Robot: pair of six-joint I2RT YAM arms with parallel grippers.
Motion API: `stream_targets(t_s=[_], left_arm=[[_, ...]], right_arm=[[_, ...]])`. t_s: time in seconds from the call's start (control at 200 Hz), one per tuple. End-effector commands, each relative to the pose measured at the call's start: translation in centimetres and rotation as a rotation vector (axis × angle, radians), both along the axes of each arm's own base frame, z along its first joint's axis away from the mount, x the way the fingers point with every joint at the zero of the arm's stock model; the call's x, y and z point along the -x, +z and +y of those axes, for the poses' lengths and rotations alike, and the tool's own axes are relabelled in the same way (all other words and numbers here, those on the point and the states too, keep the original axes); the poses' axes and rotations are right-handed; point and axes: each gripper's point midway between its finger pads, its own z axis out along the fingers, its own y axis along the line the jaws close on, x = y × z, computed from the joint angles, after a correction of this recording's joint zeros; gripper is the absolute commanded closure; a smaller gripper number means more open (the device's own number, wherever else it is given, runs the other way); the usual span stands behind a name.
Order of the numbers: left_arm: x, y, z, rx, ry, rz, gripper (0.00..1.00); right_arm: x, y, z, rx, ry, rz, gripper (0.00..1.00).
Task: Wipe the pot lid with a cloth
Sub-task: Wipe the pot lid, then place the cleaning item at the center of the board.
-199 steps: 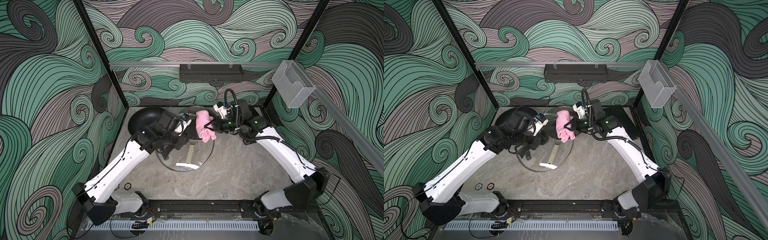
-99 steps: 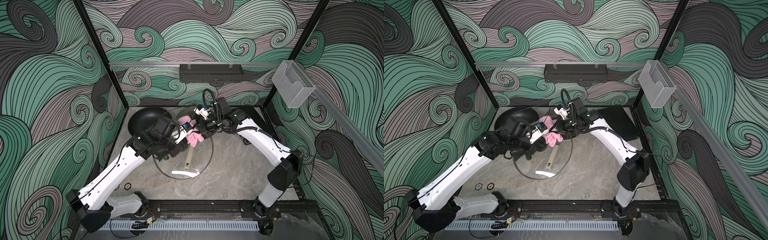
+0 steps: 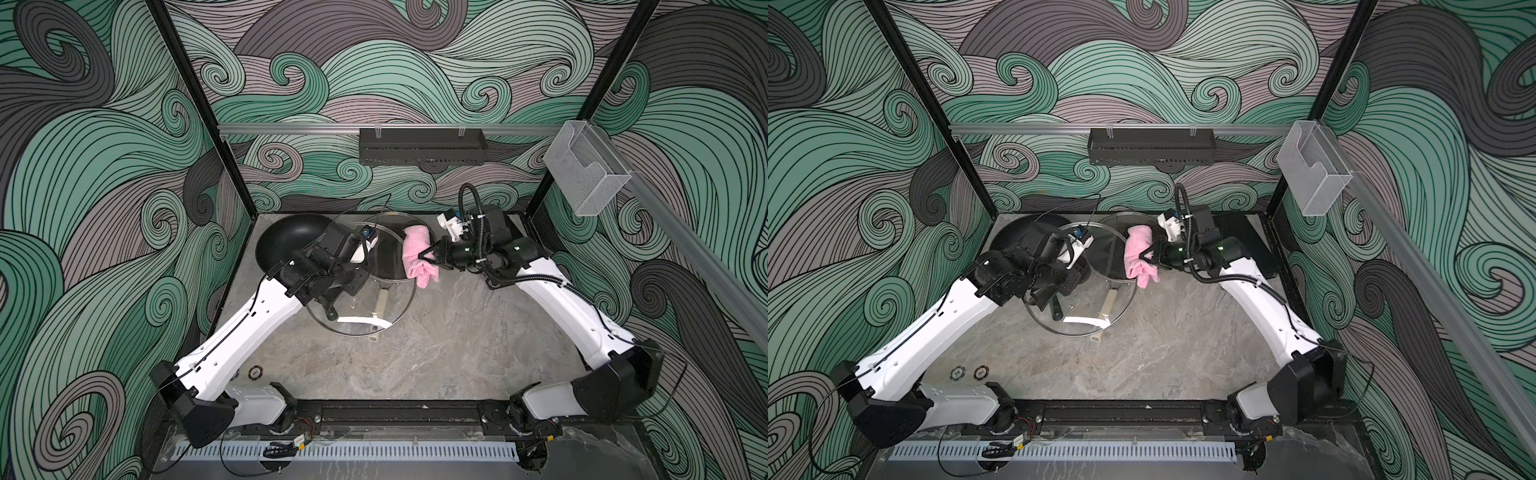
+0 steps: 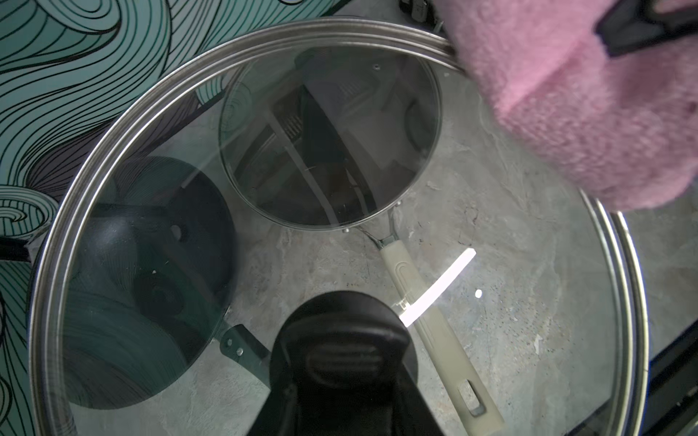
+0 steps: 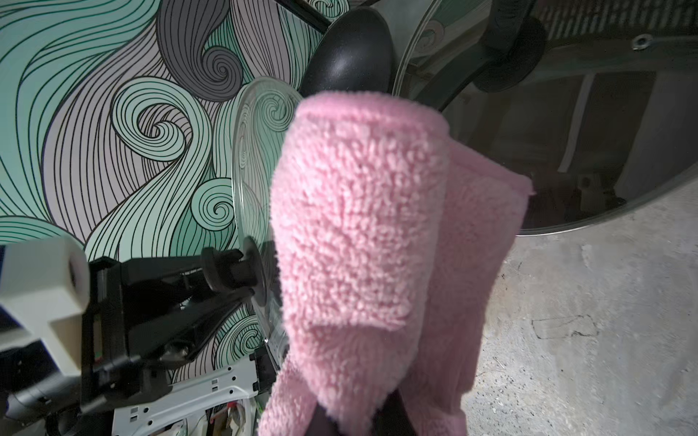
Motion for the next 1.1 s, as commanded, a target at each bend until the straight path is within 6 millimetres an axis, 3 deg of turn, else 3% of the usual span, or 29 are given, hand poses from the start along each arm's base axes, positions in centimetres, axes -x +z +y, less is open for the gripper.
stream_targets(t_s=[0.0, 0.21, 0.35, 0.63, 1.096], left_arm=[[-3.3, 7.6, 0.9, 0.209, 0.163, -0.211, 1.00], [-4.8, 7.8, 2.5, 0.241, 0.271, -0.198, 1.00], [-5.7, 7.4, 3.9, 0.240, 0.337, -0.185, 1.00], [-7.2, 7.7, 7.5, 0.252, 0.427, -0.170, 1.00], [-10.0, 5.3, 11.7, 0.285, 0.517, -0.098, 1.00]], right_arm=[[0.5, 0.3, -0.6, -0.005, -0.038, -0.031, 1.00], [2.2, -0.2, -1.3, -0.028, -0.052, -0.022, 1.00], [2.8, -1.6, -2.0, 0.003, -0.075, -0.009, 1.00], [3.0, -7.7, -4.6, 0.212, -0.126, 0.056, 1.00], [4.8, -16.0, -8.0, 0.426, -0.198, 0.185, 1.00]])
